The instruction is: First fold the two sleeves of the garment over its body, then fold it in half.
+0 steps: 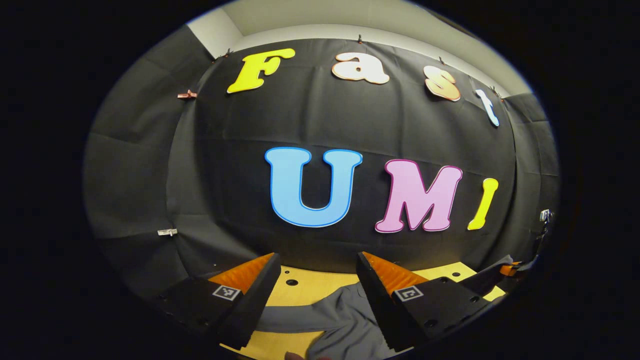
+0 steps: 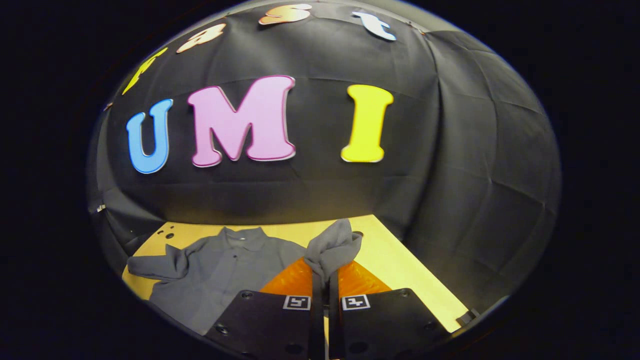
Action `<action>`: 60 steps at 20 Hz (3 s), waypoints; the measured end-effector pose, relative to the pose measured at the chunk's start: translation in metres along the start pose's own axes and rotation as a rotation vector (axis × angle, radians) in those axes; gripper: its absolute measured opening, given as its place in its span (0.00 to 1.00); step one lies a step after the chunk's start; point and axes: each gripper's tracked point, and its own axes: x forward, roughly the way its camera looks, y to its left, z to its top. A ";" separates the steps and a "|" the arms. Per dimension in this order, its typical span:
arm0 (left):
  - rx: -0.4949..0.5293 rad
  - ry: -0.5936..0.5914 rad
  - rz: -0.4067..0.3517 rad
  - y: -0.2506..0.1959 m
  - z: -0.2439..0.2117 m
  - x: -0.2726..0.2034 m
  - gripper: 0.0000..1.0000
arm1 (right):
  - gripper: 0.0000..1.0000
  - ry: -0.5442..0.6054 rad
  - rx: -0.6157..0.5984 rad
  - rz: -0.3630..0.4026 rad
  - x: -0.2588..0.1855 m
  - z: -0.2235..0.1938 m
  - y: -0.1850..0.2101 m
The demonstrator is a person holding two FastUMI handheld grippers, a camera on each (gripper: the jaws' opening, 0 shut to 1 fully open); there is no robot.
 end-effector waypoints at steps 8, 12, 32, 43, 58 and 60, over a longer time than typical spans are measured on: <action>-0.008 0.022 0.004 0.065 -0.030 0.018 0.96 | 0.08 0.031 -0.056 0.118 0.020 -0.004 0.127; -0.044 0.012 -0.045 0.084 -0.048 0.027 0.92 | 0.08 0.074 -0.092 0.178 0.029 -0.024 0.182; -0.078 0.187 -0.001 0.158 -0.170 0.077 0.92 | 0.09 0.417 -0.202 0.255 0.090 -0.199 0.313; -0.009 0.261 0.009 0.179 -0.224 0.084 0.96 | 0.39 0.493 -0.147 0.398 0.060 -0.215 0.363; 0.012 0.474 0.074 0.216 -0.344 0.099 0.96 | 0.60 0.312 -0.340 0.379 -0.008 -0.158 0.300; 0.000 0.506 0.102 0.224 -0.360 0.102 0.96 | 0.62 0.298 -0.335 0.363 -0.016 -0.150 0.288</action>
